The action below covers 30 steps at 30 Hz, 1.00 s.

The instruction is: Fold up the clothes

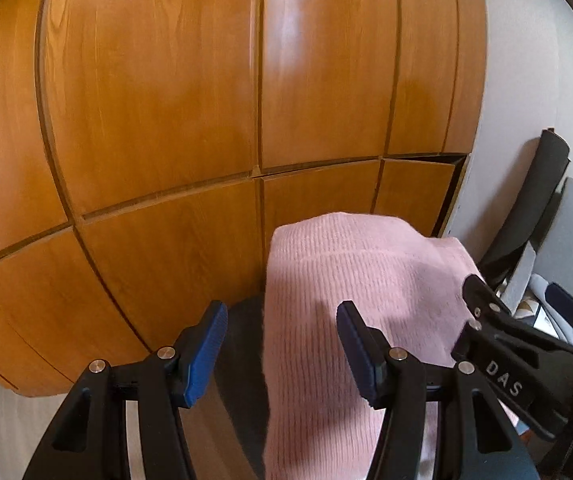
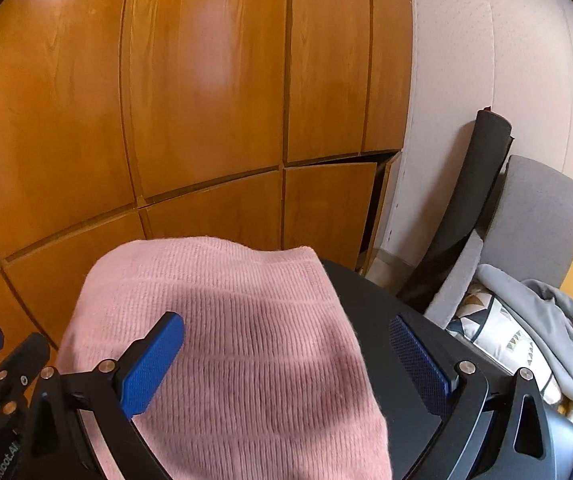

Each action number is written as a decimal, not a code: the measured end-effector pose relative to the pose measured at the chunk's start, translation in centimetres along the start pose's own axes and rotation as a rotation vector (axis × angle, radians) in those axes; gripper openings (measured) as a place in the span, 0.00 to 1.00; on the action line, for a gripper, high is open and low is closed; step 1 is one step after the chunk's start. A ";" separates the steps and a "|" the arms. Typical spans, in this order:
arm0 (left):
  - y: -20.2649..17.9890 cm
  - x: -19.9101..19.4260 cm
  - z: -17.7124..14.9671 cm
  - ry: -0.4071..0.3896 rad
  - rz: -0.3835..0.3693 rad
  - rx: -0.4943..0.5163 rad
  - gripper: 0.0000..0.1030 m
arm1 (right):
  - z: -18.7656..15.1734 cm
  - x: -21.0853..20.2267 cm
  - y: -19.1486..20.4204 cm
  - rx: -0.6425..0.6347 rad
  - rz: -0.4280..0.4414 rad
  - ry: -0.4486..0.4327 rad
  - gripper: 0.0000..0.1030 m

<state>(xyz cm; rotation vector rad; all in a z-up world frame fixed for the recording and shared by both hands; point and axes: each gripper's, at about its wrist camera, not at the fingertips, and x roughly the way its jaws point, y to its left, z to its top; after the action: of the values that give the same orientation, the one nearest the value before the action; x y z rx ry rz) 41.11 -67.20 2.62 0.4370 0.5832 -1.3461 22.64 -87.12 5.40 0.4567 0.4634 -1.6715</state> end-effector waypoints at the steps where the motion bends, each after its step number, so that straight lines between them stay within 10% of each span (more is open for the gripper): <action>1: 0.0 0.4 0.2 0.003 -0.001 -0.004 0.56 | 0.1 0.6 0.1 0.000 -0.005 -0.001 1.00; 30: -1.3 0.7 -0.8 0.019 -0.020 0.000 0.56 | -2.5 -1.8 -1.1 0.021 0.009 -0.007 1.00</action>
<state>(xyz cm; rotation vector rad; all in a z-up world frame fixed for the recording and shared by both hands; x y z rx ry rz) 39.76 -67.51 1.65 0.4460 0.6047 -1.3626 21.89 -84.15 4.30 0.4672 0.4382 -1.6699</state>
